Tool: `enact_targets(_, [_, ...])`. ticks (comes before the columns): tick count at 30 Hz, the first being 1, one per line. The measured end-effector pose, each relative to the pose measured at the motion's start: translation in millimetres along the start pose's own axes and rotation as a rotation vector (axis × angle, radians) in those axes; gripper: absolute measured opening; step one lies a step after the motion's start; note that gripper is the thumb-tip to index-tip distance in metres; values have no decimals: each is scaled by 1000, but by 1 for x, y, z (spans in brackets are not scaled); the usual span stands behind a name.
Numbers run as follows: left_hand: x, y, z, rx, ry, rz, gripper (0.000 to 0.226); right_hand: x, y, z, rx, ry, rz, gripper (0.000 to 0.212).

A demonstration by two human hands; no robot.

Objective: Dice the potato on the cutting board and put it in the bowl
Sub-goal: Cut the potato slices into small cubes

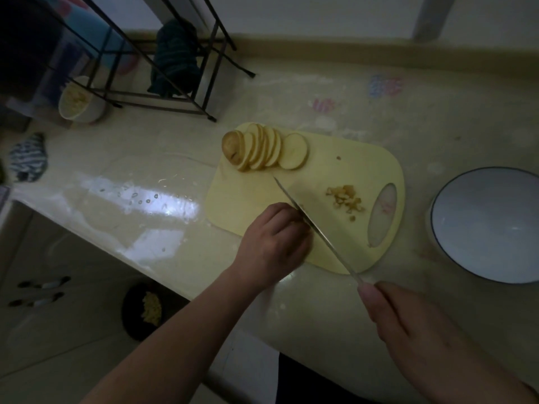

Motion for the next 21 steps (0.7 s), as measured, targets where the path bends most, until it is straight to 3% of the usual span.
enact_targets(7, [1, 0, -3, -9, 5, 13, 11, -5, 4, -4, -13, 59, 8, 56])
enact_targets(12, [1, -1, -4, -3, 9, 33, 10, -11, 16, -6, -96, 120, -39, 72])
enact_targets(15, [0, -2, -3, -15, 6, 25, 8, -11, 12, -6, -20, 109, -73, 86])
enact_targets(21, [4, -3, -3, -15, 15, 14, 10, -13, -4, -11, 1, 93, -42, 71])
Point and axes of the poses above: each hand's wrist, its own y-axis away from the middle knuckle, its own z-axis out of the back of the hand, x = y × z, the point moved 1 cm from there along -y, towards the middle knuckle, and after that the axes turned 12 degrees about z, right-handed, at the moved point
